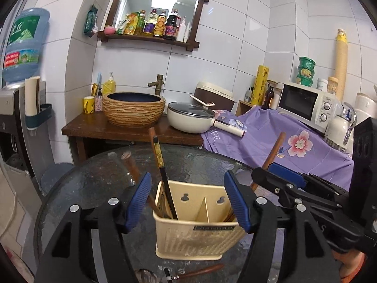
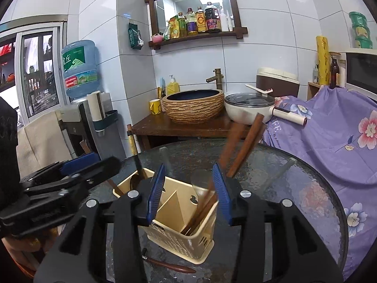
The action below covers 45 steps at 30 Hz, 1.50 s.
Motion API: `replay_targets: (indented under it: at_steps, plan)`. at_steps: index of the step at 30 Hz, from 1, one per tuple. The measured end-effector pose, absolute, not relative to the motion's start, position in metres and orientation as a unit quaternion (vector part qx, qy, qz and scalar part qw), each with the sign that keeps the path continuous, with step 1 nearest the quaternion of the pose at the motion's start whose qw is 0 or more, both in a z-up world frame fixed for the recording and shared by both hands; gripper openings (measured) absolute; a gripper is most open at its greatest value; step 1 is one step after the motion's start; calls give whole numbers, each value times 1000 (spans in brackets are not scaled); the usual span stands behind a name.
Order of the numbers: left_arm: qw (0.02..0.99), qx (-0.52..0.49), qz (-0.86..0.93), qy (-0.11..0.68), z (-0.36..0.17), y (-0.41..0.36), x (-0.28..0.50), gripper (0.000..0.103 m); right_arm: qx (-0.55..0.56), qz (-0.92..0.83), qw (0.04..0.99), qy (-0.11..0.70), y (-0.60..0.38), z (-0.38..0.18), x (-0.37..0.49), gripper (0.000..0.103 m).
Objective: Organize utensils
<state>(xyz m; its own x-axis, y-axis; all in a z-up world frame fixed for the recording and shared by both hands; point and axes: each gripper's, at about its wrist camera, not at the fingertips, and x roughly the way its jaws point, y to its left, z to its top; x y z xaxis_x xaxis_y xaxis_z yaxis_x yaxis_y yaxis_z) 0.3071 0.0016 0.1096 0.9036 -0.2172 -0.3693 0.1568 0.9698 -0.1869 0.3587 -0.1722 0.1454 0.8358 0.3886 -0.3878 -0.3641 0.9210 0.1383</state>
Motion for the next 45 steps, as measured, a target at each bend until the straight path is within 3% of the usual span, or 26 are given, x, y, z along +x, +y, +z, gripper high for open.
replay_targets:
  at_steps: [4, 9, 15, 18, 28, 45]
  plan:
    - [969, -87, -91, 212, 102, 16, 286, 75, 9, 198, 961, 194, -171, 144, 339, 43]
    - [971, -87, -70, 210, 91, 37, 251, 84, -38, 252, 949, 184, -159, 133, 300, 57]
    - [960, -107, -29, 257, 52, 71, 232, 85, -85, 348, 901, 246, -136, 92, 282, 58]
    - [948, -139, -1, 286, 26, 94, 226, 85, -112, 367, 879, 283, -117, 66, 287, 73]
    - [933, -143, 12, 329, -10, 116, 210, 85, -243, 441, 788, 353, -27, 13, 311, 73]
    - [931, -143, -10, 334, -15, 117, 198, 85, -269, 465, 730, 423, 10, -21, 356, 73]
